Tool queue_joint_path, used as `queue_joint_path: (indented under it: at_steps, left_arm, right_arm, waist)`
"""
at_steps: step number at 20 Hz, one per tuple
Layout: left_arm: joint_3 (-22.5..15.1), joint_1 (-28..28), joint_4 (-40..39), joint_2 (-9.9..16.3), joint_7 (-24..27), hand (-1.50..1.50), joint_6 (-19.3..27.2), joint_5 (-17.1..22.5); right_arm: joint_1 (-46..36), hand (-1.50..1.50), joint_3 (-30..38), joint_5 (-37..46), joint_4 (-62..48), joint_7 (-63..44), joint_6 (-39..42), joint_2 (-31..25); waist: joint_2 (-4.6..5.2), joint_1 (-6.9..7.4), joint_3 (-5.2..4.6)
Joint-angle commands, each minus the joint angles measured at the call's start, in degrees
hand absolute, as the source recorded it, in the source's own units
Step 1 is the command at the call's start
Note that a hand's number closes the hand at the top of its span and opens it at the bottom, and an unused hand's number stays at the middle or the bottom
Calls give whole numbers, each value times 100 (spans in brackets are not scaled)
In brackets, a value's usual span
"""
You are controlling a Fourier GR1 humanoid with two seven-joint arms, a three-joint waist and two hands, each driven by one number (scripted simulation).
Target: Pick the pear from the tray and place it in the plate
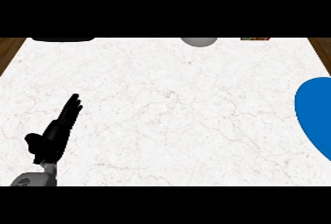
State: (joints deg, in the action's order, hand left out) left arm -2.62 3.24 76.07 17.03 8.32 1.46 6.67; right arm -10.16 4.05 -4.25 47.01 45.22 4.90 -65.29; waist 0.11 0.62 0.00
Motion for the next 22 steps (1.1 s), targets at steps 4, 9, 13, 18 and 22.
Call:
queue_joint_path:
  at_steps: [4,9,13,18,22]
  left_arm:
    - [243,232,-170,-44,-81,0,-115,1]
    - [102,-191,265,-135,-67,0,74,-214]
    - [86,153,-93,-302,37,0,42,-307]
    - [198,-218,435,-140,-226,0,-117,-164]
    - [185,103,154,-238,-405,0,36,-275]
  right_arm:
    - [-424,150,-316,582,608,-978,-370,871]
    - [-658,-150,-62,242,261,-1709,-392,1348]
    - [-929,-150,-240,507,82,-2206,-343,1701]
    - [-1211,-150,395,-41,-439,-1917,-48,1866]
    - [-1158,-150,1084,-876,-564,-1940,473,1790]
  waist:
    - [-9,-50,-3]
    - [-13,-30,-1]
    - [-4,-37,-1]
    - [-11,8,6]
    - [-20,-115,4]
